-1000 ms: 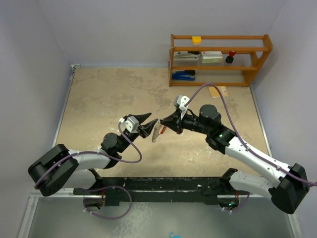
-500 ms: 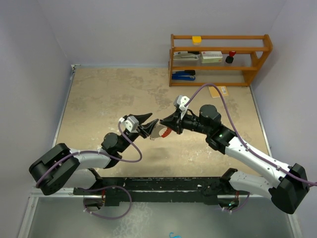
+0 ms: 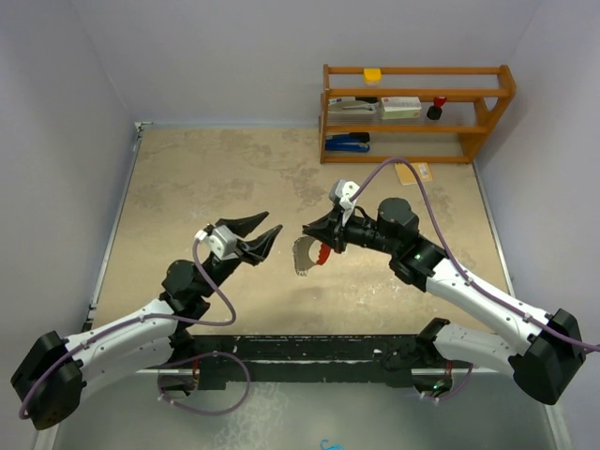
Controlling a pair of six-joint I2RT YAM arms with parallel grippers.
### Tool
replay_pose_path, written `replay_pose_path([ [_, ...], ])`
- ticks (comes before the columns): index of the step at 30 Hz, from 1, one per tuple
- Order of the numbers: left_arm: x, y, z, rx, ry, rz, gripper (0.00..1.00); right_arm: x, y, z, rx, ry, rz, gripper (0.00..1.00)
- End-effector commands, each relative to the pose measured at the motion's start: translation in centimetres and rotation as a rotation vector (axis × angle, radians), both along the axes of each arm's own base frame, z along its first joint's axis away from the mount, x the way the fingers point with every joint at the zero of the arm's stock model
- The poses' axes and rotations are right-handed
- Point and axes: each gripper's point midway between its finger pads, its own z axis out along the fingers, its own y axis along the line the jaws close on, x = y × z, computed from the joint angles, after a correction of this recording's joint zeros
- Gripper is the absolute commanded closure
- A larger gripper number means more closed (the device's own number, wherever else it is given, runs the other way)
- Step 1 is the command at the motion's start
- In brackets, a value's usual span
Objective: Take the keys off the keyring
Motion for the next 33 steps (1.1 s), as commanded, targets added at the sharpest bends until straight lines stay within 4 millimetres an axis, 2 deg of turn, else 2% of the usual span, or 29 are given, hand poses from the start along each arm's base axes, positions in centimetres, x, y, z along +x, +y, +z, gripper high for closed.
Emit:
replay_pose_path([
  [1, -1.1, -2.0, -1.4, 0.096, 0.049, -0.116, 0.57, 0.3, 0.4, 2.9, 0.069, -0.086, -0.001, 1.0],
  [7, -2.1, -3.1, -1.4, 0.11, 0.059, -0.183, 0.57, 1.2, 0.4, 3.3, 0.096, -0.109, -0.04, 1.0],
  [12, -1.9, -2.5, -0.7, 0.099, 0.04, -0.138, 0.57, 2.4, 0.7, 3.7, 0.125, -0.132, -0.08, 1.0],
  [17, -1.7, -1.8, 0.8, 0.074, -0.019, -0.089, 0.56, 3.3, 1.0, 4.1, 0.138, -0.158, -0.107, 1.0],
  [20, -1.0, -2.0, 1.3, 0.073, -0.048, -0.064, 0.56, 3.9, 0.9, 4.5, 0.155, -0.173, -0.137, 1.0],
  [27, 1.3, -2.8, 0.6, 0.073, -0.052, 0.012, 0.55, 5.2, 1.1, 5.9, 0.199, -0.22, -0.21, 1.0],
  [33, 2.7, -1.3, 2.4, -0.009, -0.079, 0.123, 0.54, 6.4, 1.7, 7.3, 0.201, -0.31, -0.309, 1.0],
])
